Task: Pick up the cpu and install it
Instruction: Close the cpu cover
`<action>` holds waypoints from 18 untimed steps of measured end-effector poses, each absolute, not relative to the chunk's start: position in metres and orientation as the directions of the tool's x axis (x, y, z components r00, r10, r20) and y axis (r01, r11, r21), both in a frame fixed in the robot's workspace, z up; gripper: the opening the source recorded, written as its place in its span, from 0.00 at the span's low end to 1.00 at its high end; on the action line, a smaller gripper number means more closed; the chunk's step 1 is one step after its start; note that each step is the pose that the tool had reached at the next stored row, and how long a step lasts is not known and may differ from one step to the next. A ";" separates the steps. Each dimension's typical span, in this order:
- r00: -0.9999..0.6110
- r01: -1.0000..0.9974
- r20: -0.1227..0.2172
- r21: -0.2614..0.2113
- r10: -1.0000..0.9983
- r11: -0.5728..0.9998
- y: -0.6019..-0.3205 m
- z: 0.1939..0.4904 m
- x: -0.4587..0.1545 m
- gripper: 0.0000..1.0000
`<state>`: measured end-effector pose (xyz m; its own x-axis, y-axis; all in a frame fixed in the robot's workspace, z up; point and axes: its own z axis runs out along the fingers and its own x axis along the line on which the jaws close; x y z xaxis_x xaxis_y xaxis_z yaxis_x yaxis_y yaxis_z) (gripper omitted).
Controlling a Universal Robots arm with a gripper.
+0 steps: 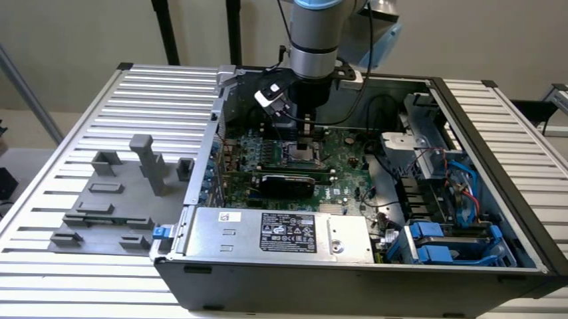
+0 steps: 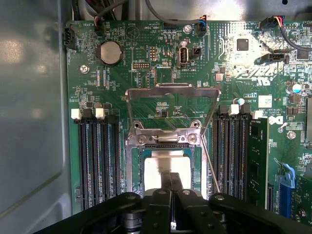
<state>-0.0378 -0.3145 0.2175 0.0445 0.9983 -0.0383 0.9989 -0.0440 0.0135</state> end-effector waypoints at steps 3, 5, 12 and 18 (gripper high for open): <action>0.044 0.999 -0.038 0.014 0.998 -0.044 -0.314 0.217 -0.038 0.11; 0.044 0.999 -0.038 0.014 0.998 -0.044 -0.315 0.218 -0.038 0.11; 0.044 0.999 -0.038 0.014 0.998 -0.044 -0.315 0.218 -0.038 0.11; 0.044 0.999 -0.039 -0.005 0.998 -0.044 -0.316 0.221 -0.017 0.11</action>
